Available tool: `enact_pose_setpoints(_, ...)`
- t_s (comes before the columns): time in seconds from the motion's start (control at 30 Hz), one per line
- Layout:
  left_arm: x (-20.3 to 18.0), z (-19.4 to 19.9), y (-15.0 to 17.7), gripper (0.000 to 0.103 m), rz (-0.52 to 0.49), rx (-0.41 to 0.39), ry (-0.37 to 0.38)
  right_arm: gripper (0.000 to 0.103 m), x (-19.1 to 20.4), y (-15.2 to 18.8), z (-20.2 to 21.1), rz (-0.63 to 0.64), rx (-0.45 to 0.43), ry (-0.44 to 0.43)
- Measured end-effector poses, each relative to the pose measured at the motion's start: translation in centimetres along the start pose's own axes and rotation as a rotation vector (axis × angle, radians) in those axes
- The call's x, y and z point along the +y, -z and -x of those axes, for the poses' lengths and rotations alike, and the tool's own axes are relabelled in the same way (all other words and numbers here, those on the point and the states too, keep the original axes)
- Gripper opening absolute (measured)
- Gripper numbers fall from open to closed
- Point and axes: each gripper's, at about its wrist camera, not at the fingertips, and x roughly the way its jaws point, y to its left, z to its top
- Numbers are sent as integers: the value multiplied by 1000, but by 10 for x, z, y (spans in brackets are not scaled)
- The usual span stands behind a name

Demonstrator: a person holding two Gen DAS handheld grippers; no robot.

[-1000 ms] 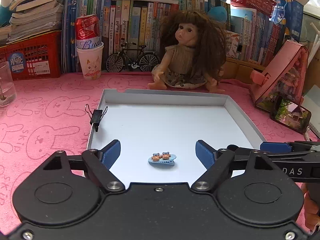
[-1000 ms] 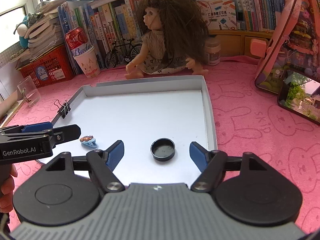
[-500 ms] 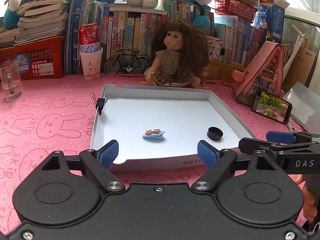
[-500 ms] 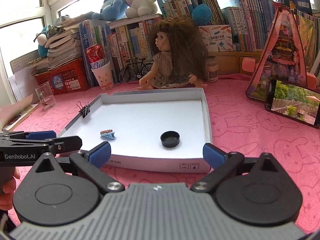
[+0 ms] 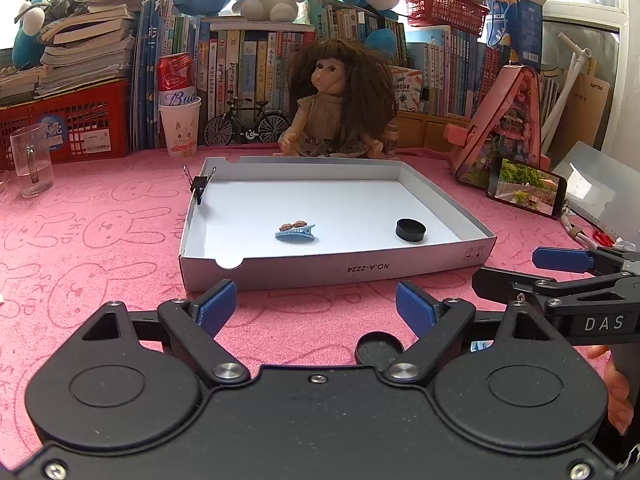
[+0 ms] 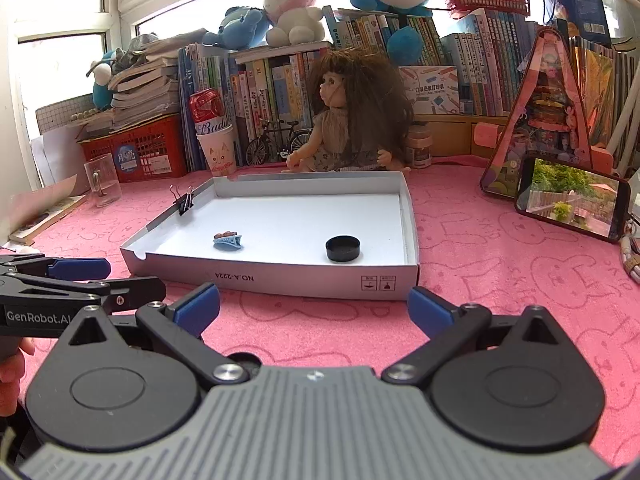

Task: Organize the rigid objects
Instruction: 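Withdraw both open tools from the tray back toward the items, then grasp the brown nut with the left tool while the right tool grasps the clear plastic ball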

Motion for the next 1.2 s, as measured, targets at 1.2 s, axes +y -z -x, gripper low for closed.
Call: enact_pose_setpoints(1.2,13,33,55,45,-23,-40,-7,72,-31,58,45,-153,-96,117)
